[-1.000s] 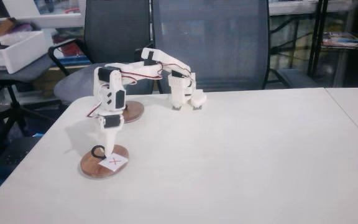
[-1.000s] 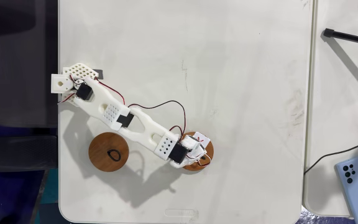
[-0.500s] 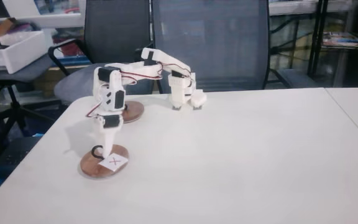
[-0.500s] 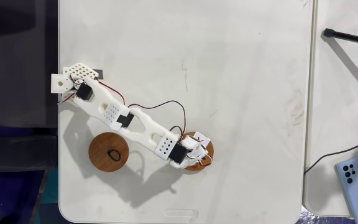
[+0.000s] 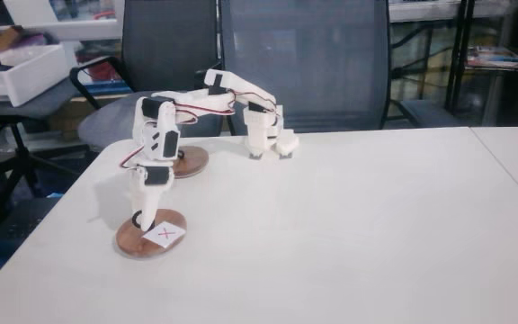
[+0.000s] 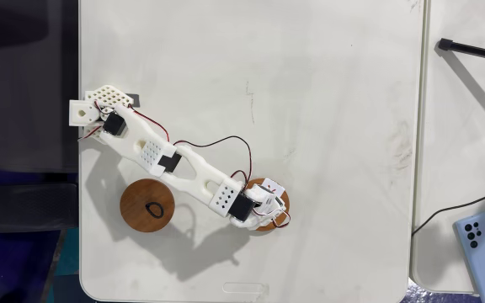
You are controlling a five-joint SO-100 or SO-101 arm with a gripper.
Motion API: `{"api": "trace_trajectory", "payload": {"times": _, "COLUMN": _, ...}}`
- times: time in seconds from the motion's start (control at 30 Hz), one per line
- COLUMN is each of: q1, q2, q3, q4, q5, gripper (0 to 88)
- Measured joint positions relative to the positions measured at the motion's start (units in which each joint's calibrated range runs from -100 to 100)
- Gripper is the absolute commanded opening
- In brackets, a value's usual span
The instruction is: Pick the lid with the red cross and place it on the side.
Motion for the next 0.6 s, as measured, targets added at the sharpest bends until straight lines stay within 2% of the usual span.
{"api": "trace_trajectory", "payload": {"times": 0.6, "q1": 0.00, "q2": 0.00, "q3": 0.00, "q4": 0.00, "q5": -0.31, "gripper": 9.8}}
